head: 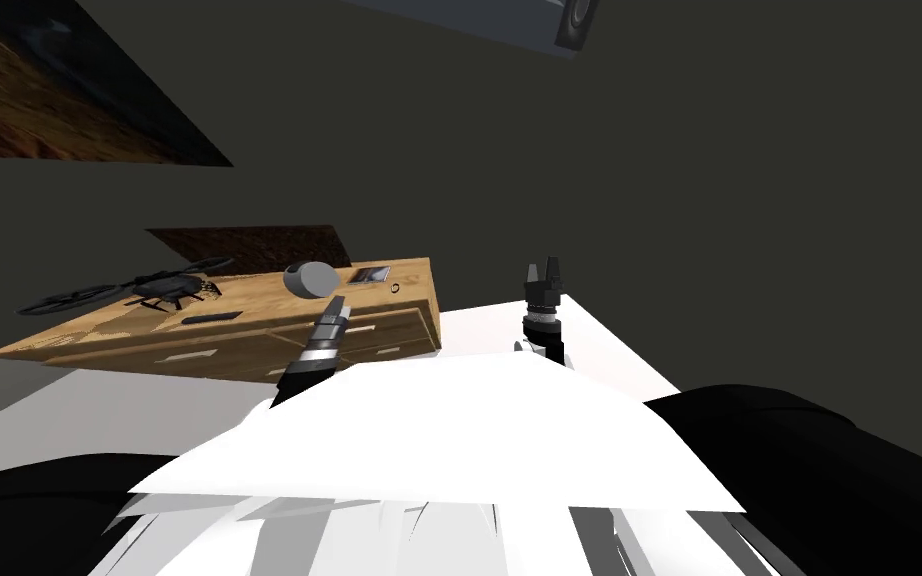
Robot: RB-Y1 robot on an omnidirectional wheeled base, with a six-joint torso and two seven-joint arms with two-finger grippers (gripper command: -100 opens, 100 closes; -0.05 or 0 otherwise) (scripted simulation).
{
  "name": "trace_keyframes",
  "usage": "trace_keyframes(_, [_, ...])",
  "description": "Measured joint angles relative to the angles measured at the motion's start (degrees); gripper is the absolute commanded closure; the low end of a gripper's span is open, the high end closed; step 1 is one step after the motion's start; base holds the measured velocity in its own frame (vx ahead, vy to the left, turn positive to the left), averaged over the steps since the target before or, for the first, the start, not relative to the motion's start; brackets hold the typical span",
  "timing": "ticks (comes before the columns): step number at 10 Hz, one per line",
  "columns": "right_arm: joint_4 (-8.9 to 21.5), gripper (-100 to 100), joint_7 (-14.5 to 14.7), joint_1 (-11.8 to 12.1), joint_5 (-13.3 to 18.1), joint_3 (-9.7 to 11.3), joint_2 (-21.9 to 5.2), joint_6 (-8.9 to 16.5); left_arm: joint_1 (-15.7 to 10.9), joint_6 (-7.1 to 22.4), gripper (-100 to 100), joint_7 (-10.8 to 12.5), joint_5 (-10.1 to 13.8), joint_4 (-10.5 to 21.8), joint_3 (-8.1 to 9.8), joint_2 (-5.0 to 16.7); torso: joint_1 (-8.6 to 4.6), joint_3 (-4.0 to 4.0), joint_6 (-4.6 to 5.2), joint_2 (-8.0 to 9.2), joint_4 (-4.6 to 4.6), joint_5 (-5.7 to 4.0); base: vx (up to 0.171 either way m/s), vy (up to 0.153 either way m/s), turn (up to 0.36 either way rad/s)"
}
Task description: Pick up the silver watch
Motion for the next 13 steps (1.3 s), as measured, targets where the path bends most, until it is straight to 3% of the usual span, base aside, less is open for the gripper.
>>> trace_keyframes(3, [0.0, 0, 0.0, 0.0, 0.0, 0.0, 0.0, 0.0, 3.2, 1.3, -100, 0.8, 1.4, 2.7, 2.44, 5.3, -0.01, -0.04, 0.01, -0.06, -0.01, -0.01, 0.024, -0.096, -0.143])
trace_keyframes(5, [0.0, 0, 0.0, 0.0, 0.0, 0.0, 0.0, 0.0, 7.3, 3.1, -100, 1.2, 2.4, 4.2, 4.33, 9.2, -0.22, -0.03, 0.00, -0.06, -0.01, -0.05, 0.037, -0.122, -0.143])
trace_keyframes(8, [0.0, 0, 0.0, 0.0, 0.0, 0.0, 0.0, 0.0, 9.2, 4.2, -100, 0.9, 2.7, 6.8, 4.84, 12.7, 0.11, -0.04, -0.01, -0.07, -0.01, 0.02, 0.035, -0.057, -0.125])
trace_keyframes(10, [0.0, 0, 0.0, 0.0, 0.0, 0.0, 0.0, 0.0, 11.1, 5.3, -100, 1.2, 3.3, 10.0, 5.85, 16.3, 0.03, -0.06, 0.01, -0.10, -0.02, 0.01, 0.044, -0.077, -0.175])
trace_keyframes(12, [0.0, 0, 0.0, 0.0, 0.0, 0.0, 0.0, 0.0, 14.5, 6.7, -100, 1.6, 3.9, 9.8, 7.15, 19.3, 0.01, -0.07, -0.01, -0.12, -0.02, 0.00, 0.065, -0.087, -0.189])
trace_keyframes(13, [0.0, 0, 0.0, 0.0, 0.0, 0.0, 0.0, 0.0, 15.8, 7.3, -100, 1.6, 4.1, 11.4, 7.43, 21.0, -0.05, -0.11, 0.01, -0.19, -0.04, -0.01, 0.059, -0.055, -0.121])
